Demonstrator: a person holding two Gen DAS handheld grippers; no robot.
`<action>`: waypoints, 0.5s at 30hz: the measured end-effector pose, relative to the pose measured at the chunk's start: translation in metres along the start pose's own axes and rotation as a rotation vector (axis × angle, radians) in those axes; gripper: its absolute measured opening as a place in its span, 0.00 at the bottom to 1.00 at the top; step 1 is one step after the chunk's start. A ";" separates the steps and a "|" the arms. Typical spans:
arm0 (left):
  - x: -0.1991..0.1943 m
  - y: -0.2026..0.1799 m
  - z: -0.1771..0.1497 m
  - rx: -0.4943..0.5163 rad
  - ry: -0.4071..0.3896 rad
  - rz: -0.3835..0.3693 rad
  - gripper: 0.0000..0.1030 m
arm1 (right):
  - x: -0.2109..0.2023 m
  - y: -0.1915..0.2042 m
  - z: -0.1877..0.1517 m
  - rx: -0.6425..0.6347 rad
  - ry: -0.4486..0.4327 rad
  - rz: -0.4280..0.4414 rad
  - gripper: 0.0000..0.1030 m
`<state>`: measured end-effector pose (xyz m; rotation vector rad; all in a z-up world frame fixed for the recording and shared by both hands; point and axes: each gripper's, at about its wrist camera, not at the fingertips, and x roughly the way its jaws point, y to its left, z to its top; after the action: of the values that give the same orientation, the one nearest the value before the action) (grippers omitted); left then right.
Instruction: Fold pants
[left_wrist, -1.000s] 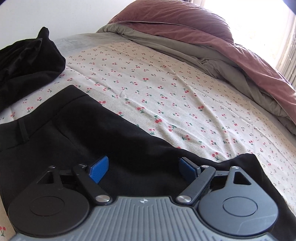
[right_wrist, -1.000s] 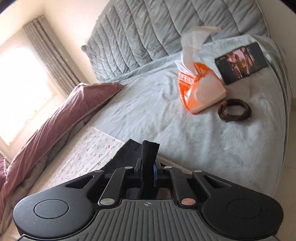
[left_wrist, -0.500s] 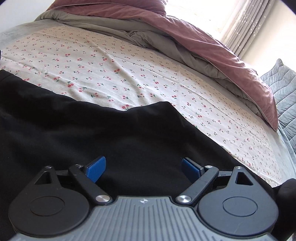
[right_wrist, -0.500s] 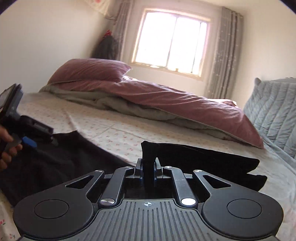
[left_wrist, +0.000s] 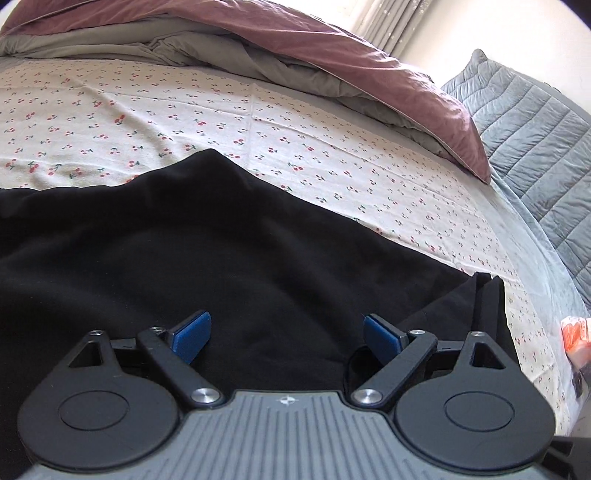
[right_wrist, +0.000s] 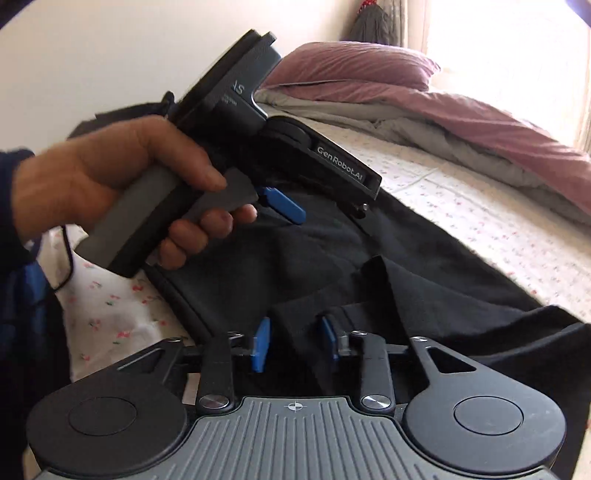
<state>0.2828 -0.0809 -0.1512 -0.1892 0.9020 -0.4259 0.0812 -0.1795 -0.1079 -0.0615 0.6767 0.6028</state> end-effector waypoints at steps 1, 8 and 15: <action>0.001 -0.003 -0.001 0.020 0.005 0.000 0.94 | -0.011 -0.012 0.004 0.078 -0.021 0.043 0.61; 0.001 -0.014 -0.010 0.115 0.010 -0.024 0.94 | -0.026 -0.130 -0.012 0.636 0.038 -0.089 0.64; 0.007 -0.026 -0.016 0.190 0.039 -0.057 0.95 | 0.017 -0.160 -0.004 0.805 0.012 0.067 0.64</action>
<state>0.2666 -0.1068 -0.1570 -0.0321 0.8905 -0.5666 0.1761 -0.3045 -0.1429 0.7091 0.8943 0.3587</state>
